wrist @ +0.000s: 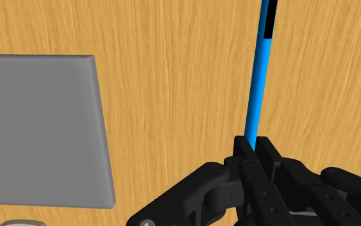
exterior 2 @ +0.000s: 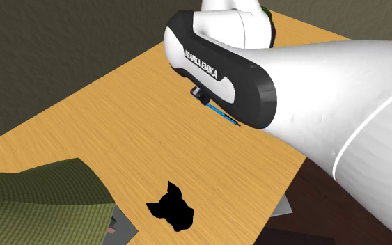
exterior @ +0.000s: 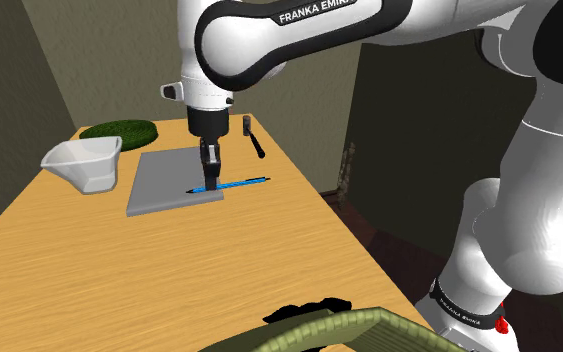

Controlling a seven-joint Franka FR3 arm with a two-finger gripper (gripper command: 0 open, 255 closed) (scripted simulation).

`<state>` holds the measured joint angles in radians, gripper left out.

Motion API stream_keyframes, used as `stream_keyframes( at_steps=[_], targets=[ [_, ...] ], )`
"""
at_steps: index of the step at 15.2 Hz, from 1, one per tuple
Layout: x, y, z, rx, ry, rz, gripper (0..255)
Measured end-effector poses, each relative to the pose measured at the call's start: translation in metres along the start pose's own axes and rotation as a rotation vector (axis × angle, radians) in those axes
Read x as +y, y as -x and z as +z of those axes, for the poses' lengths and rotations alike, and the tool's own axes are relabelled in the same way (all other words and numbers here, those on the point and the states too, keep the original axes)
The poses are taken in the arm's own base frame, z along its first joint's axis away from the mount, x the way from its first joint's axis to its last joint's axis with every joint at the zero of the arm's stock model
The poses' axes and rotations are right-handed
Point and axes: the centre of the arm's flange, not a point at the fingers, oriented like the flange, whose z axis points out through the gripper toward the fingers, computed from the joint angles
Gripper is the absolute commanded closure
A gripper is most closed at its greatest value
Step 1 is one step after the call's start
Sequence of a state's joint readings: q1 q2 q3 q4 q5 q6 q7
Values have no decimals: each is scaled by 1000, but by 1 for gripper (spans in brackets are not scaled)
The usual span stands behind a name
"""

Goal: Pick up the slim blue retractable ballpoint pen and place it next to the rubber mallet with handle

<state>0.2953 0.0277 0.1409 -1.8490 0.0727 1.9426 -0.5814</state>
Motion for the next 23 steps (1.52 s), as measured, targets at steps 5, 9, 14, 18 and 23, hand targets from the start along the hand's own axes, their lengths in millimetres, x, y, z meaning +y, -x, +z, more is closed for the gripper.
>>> stream_keyframes(
  at_steps=[5, 9, 14, 18, 23],
  targets=[
    [51, 38, -8, 0, 0, 0, 255],
    [92, 72, -10, 0, 0, 0, 255],
    [144, 114, -18, 0, 0, 0, 255],
    [184, 143, -19, 0, -1, 0, 255],
    [237, 184, -24, 0, 0, -1, 255]
  ],
)
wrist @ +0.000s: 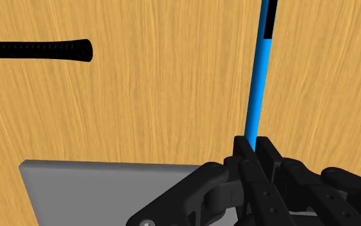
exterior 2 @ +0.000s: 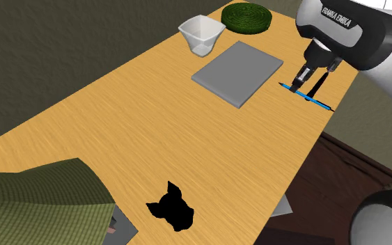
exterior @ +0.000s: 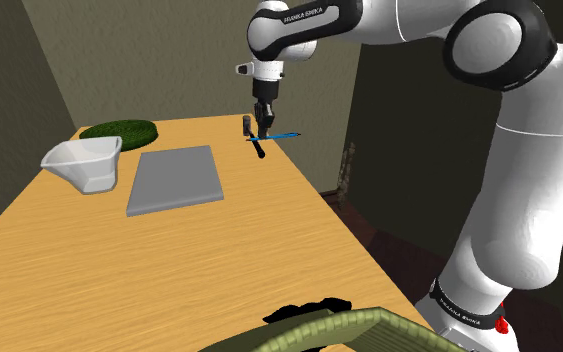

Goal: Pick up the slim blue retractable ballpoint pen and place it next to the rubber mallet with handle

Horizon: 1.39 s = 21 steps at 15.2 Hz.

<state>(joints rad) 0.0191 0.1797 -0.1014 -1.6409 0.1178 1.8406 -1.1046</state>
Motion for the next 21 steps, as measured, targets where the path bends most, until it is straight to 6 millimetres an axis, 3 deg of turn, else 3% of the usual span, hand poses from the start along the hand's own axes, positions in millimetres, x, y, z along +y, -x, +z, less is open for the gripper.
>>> stream_keyframes(
  at_steps=[7, 10, 21],
  targets=[
    [74, 58, -9, 0, 0, 0, 255],
    [96, 78, -10, 0, 0, 0, 255],
    [103, 85, 45, 0, 0, -1, 255]
  ],
)
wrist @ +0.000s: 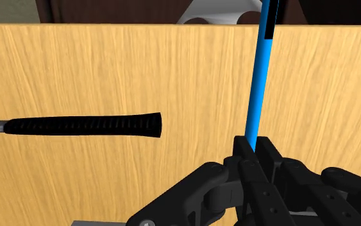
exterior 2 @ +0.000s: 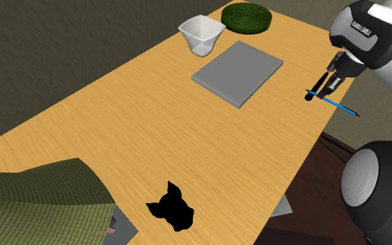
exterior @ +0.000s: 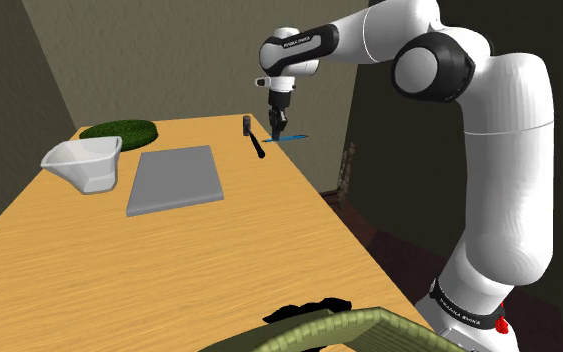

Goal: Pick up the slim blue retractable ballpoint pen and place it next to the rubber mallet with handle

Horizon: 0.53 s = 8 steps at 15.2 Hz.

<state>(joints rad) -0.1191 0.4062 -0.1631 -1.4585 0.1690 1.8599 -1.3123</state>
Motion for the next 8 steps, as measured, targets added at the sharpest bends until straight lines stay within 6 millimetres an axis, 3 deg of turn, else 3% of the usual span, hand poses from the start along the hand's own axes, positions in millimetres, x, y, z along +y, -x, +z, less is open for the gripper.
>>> stream_keyframes(
  at_steps=[8],
  targets=[
    [2, 5, 42, 0, 0, 0, 255]
  ],
)
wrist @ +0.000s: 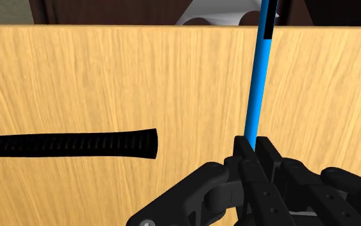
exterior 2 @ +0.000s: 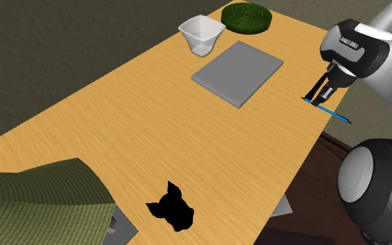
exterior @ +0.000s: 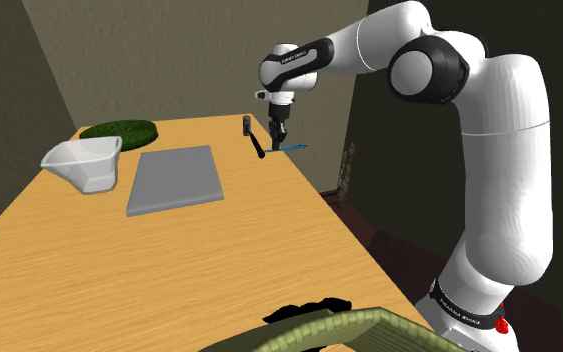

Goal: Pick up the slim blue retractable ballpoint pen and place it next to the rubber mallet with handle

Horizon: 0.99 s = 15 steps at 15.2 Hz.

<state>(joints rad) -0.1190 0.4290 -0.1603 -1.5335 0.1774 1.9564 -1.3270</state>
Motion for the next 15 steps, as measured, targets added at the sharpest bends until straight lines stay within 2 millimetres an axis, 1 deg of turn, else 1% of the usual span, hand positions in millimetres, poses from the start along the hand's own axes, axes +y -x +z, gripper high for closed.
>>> stream_keyframes(
  at_steps=[7, 9, 11, 15],
  targets=[
    [-1, 3, 36, 0, 0, 0, 255],
    [-2, 4, 49, 0, 0, 0, 255],
    [0, 4, 53, 0, 0, 0, 255],
    [0, 4, 55, 0, 0, 0, 255]
  ],
)
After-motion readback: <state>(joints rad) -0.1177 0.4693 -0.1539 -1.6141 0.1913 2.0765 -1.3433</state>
